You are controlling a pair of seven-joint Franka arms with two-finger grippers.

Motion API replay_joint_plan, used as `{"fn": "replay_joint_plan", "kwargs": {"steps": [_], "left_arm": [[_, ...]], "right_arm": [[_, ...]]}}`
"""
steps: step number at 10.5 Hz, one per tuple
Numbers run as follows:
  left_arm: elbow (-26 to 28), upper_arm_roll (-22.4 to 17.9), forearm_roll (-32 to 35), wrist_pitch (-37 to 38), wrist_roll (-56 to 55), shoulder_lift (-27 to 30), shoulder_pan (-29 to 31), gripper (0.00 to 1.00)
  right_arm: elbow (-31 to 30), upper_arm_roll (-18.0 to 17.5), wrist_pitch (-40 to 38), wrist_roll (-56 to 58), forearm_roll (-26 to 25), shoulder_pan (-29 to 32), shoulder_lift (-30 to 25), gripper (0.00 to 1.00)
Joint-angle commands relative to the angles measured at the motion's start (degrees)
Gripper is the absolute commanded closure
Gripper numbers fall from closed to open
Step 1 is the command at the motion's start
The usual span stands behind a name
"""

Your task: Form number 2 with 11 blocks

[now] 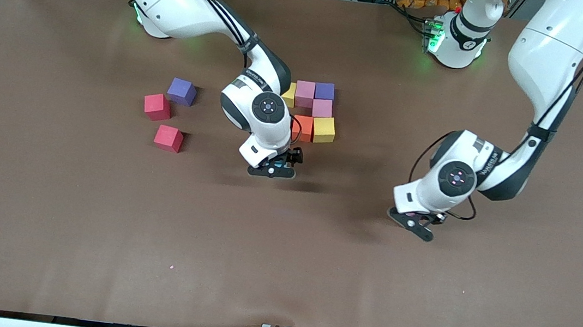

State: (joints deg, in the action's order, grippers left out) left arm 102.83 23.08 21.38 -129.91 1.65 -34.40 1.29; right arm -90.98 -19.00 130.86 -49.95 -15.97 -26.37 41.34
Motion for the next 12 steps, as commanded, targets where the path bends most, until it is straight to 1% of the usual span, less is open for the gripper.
{"fn": "replay_joint_plan", "kwargs": {"steps": [1, 3, 4, 5, 6, 7, 8, 9, 10, 12], "left_arm": [[1.0, 2.8, 1.3, 0.0, 0.2, 1.9, 0.0, 0.32], [1.0, 6.3, 2.2, 0.0, 0.5, 1.9, -0.1, 0.32], [1.0, 7.7, 4.3, 0.0, 1.0, 1.9, -0.6, 0.32], [0.9, 8.1, 7.0, 0.0, 1.0, 1.9, -2.0, 0.35], [0.9, 8.3, 7.3, 0.1, 1.1, 1.9, -3.2, 0.39], [0.9, 9.0, 7.5, 0.1, 1.0, 1.8, -5.6, 0.40], [0.8, 8.9, 9.3, 0.2, 1.2, 1.7, -9.1, 0.38], [0.5, 9.0, 10.0, 0.2, 1.2, 1.2, -10.0, 0.37], [0.5, 9.2, 10.0, 0.3, 1.0, 1.0, -10.8, 0.37], [-0.5, 9.1, 10.1, 0.2, 1.3, 0.5, -12.6, 0.37]], "right_arm": [[-3.2, -0.4, -7.5, -1.3, -0.6, 2.5, -8.0, 0.00], [-12.3, -0.9, -7.7, 0.8, 0.0, 9.3, -17.8, 0.00], [-17.1, -0.9, -7.6, 4.4, 0.0, 11.2, -22.7, 0.00], [-21.0, -0.8, -7.5, 7.6, 0.0, 13.4, -26.4, 0.00], [-24.6, -0.7, -7.5, 10.2, 0.0, 14.2, -29.2, 0.00], [-28.7, -0.8, -6.2, 12.1, 0.0, 16.9, -31.7, 0.00], [-33.0, -0.9, -3.5, 13.8, 0.1, 19.4, -33.5, 0.00], [-38.2, -0.9, 2.2, 14.7, 0.1, 22.5, -35.4, 0.00], [-41.7, -0.9, 5.7, 16.7, 0.1, 25.1, -36.8, 0.00], [-43.0, -0.8, 7.1, 18.1, 0.1, 29.4, -36.0, 0.00]]}}
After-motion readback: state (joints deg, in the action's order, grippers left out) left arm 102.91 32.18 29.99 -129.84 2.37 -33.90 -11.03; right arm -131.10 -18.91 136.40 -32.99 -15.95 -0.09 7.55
